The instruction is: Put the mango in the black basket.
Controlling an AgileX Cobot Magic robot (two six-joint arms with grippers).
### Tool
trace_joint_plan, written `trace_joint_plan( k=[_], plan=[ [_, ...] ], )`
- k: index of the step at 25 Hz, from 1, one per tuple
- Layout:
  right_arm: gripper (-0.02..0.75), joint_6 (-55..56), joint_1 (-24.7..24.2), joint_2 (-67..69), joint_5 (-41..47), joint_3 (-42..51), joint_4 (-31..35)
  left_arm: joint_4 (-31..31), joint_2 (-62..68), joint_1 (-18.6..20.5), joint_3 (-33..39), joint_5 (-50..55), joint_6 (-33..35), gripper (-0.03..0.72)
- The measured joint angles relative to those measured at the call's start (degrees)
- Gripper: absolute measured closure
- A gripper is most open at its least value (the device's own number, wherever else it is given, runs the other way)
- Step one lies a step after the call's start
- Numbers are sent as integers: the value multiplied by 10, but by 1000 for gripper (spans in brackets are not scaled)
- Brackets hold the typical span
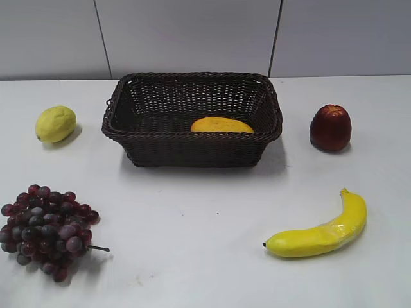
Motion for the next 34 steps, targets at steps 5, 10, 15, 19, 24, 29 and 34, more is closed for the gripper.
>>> trace_joint_plan(
  k=[5,10,15,19,24,29,34],
  plan=[
    [172,0,0,0,0,0,0,0,-120,0,71,-7,0,138],
    [172,0,0,0,0,0,0,0,-232,0,120,-23,0,141],
    [172,0,0,0,0,0,0,0,-330,0,158,-48,0,141],
    [172,0,0,0,0,0,0,-1,-388,0,167,-60,0,141],
    [172,0,0,0,0,0,0,0,-460,0,167,-62,0,143],
    [172,0,0,1,0,0,0,3,-504,0,168,-61,0,145],
    [172,0,0,1,0,0,0,3,-505,0,168,-61,0,147]
  ],
)
